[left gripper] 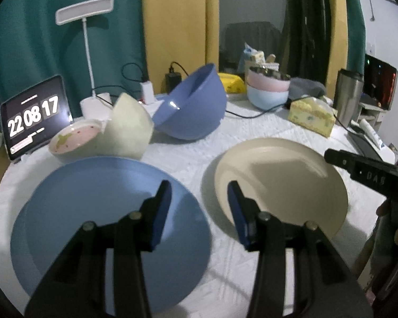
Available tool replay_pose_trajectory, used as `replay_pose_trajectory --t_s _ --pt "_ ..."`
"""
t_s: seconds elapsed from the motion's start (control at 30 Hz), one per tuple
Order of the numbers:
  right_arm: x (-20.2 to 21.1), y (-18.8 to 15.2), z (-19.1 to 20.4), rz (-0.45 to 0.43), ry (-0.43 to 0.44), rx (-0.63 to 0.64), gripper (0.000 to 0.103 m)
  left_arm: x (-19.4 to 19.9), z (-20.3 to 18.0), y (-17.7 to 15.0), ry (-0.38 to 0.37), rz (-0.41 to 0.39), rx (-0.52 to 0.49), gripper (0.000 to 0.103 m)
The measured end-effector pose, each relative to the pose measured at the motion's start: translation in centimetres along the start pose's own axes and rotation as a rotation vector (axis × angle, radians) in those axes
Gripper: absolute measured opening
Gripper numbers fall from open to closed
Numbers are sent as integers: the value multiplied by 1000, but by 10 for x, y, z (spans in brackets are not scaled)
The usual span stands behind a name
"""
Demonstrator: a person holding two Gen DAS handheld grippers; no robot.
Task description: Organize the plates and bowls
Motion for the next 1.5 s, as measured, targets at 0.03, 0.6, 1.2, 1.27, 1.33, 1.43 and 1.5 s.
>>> replay_pose_trajectory --t_s 0.03,0.6,1.2,1.27,1.33,1.43,1.5 --pt "2 -1 4 -1 3 5 34 4 4 0 4 -9 5 46" --pt "14 -19 78 2 40 109 34 46 71 -11 64 -100 91 46" --pt "1 -47 145 45 50 216 34 68 139 -46 139 -131 209 46" --pt "-2 -51 150 53 51 222 34 67 144 -50 138 -127 218 46" --pt "-7 -56 155 66 51 228 34 65 147 -55 136 -118 224 46" --pt "-13 -62 160 85 54 236 34 60 151 -60 134 -102 234 46" --pt "-16 -66 163 94 57 240 34 56 153 -64 123 -88 243 46"
Point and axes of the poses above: each gripper's, at about its wrist camera, not at the fingertips, and x roughly against the way its jaws point, z to its left, y to its top, the point moved 7 cm from there along -x, roughly the way its jaws point, and after that the axes turned 11 degrees about -x, right-handed, at the moved point
